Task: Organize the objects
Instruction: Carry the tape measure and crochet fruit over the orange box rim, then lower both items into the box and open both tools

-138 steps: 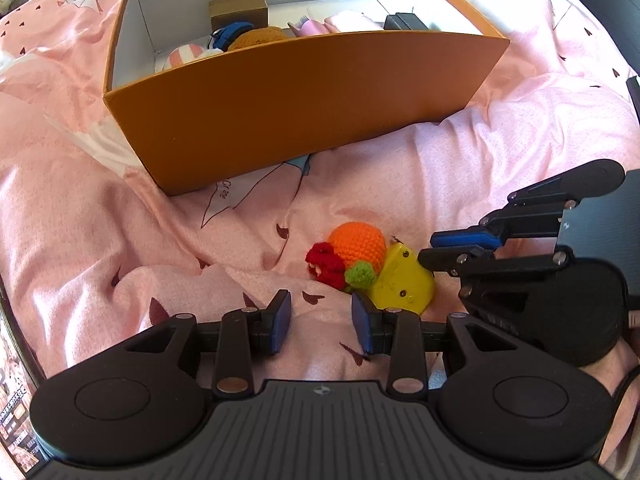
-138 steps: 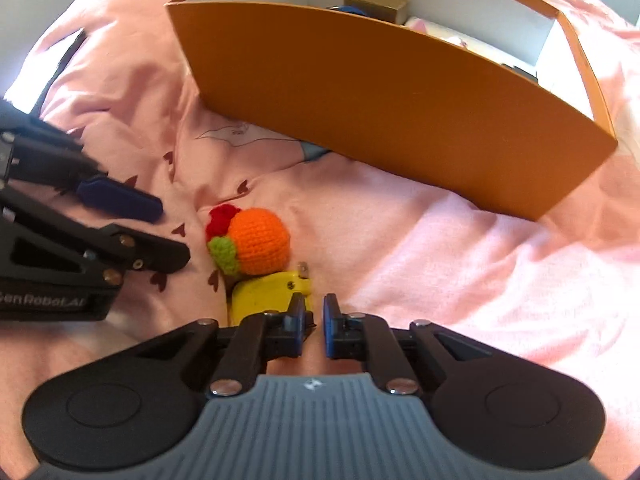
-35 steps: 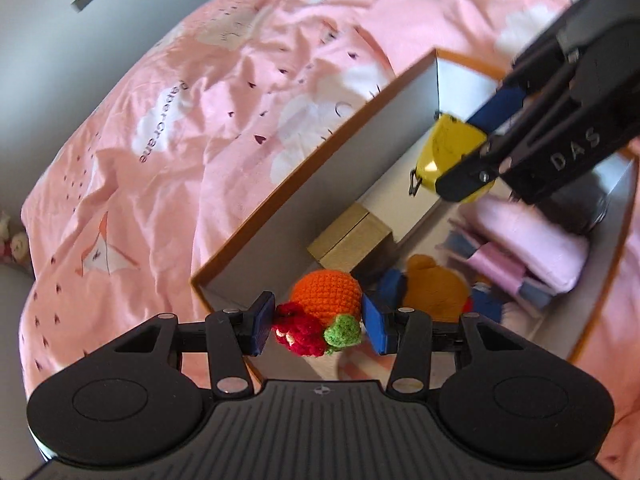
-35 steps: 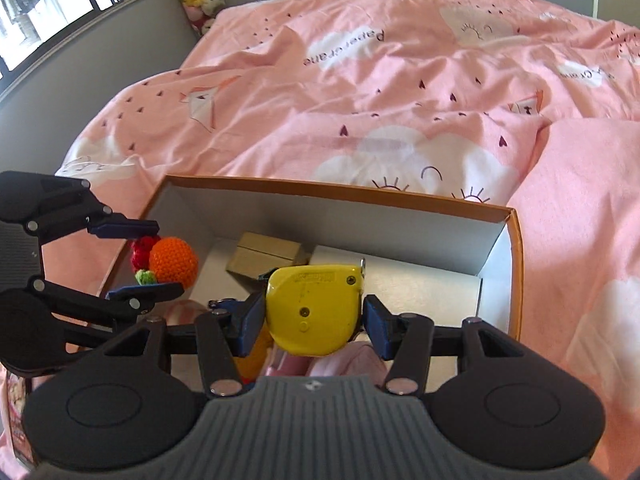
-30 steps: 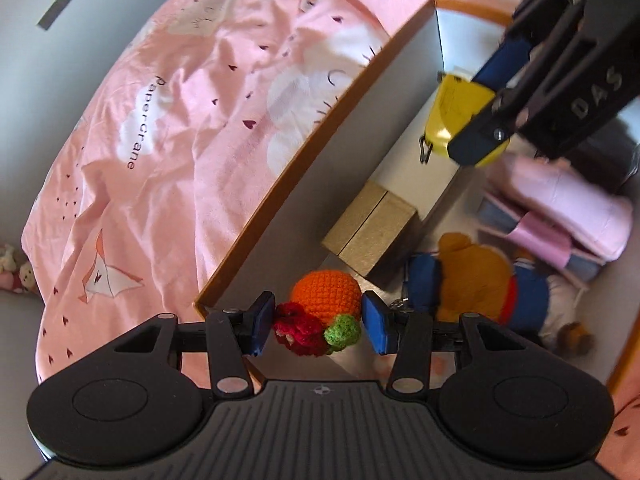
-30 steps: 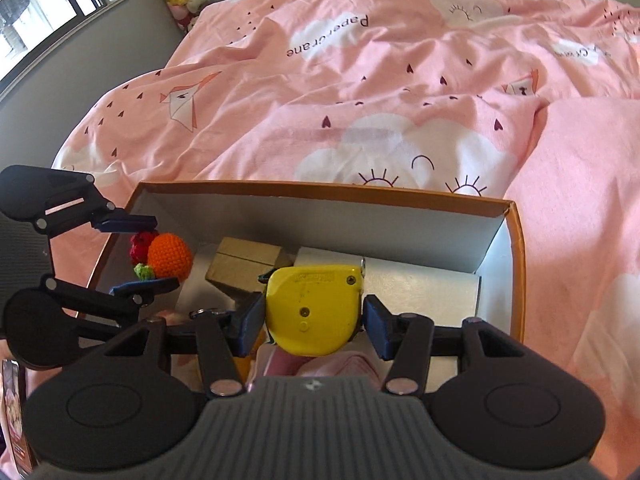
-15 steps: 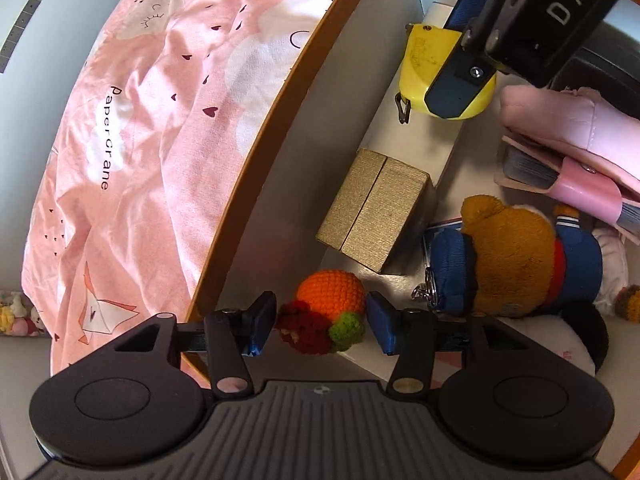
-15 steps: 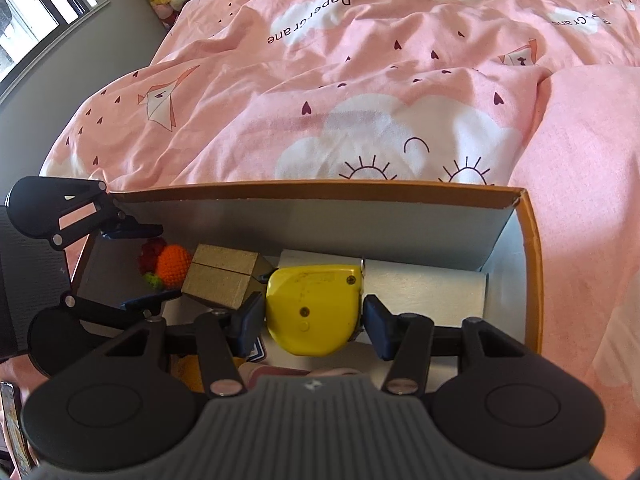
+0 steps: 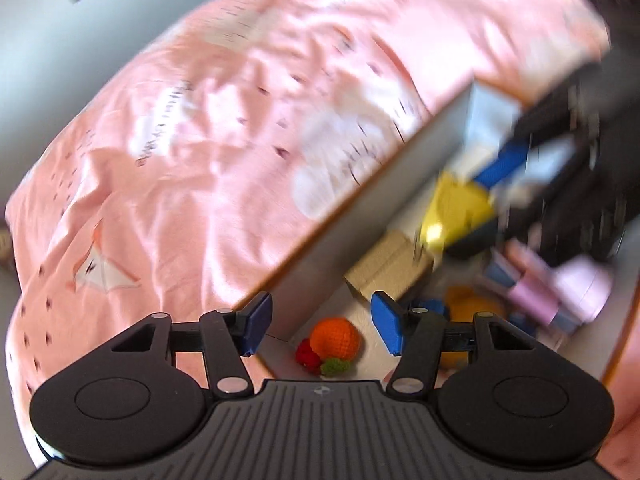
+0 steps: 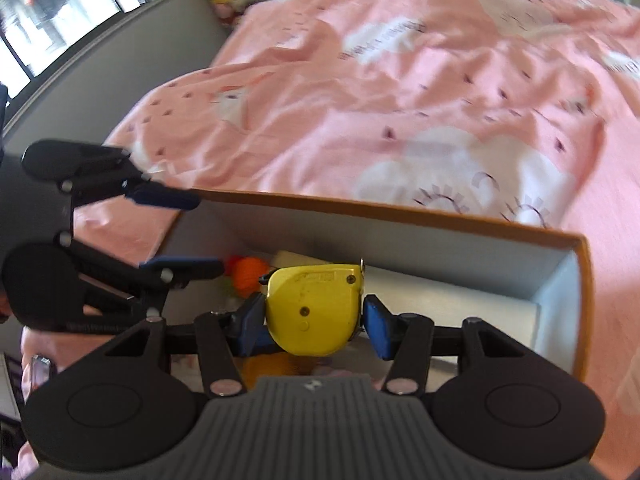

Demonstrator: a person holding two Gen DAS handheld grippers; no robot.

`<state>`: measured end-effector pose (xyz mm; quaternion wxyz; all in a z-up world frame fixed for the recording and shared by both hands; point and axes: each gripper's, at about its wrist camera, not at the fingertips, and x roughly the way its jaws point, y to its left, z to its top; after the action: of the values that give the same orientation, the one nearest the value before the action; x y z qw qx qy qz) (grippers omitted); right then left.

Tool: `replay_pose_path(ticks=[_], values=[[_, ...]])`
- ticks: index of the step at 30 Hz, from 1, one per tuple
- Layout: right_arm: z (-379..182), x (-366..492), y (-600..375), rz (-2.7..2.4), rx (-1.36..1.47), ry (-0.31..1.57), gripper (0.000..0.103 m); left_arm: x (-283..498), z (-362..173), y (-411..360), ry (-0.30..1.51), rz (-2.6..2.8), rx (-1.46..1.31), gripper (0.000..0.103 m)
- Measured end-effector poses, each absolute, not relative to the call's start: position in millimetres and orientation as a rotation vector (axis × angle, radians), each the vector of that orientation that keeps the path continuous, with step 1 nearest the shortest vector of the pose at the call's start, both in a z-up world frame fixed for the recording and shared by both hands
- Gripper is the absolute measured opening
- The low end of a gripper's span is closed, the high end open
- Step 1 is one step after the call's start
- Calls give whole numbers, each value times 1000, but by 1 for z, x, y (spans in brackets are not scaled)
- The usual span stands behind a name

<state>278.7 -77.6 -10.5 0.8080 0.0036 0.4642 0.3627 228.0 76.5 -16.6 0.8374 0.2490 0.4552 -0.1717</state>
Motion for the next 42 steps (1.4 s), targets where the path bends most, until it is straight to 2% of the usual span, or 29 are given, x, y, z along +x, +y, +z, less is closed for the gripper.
replay_pose_path(ticks=[5, 10, 18, 26, 33, 42], values=[[-8, 265, -39, 864, -114, 950, 56, 217, 6, 102, 951, -286, 415, 64], [-18, 262, -10, 882, -134, 974, 56, 225, 3, 112, 944, -219, 393, 64], [-41, 271, 16, 855, -39, 1159, 56, 224, -5, 132, 958, -188, 324, 64], [-53, 278, 16, 792, 31, 1238, 56, 221, -10, 139, 957, -176, 297, 63], [-36, 275, 3, 779, 25, 1188, 56, 213, -8, 138, 949, -175, 258, 63], [17, 242, -44, 734, -46, 984, 58, 181, 20, 108, 865, -176, 253, 64]])
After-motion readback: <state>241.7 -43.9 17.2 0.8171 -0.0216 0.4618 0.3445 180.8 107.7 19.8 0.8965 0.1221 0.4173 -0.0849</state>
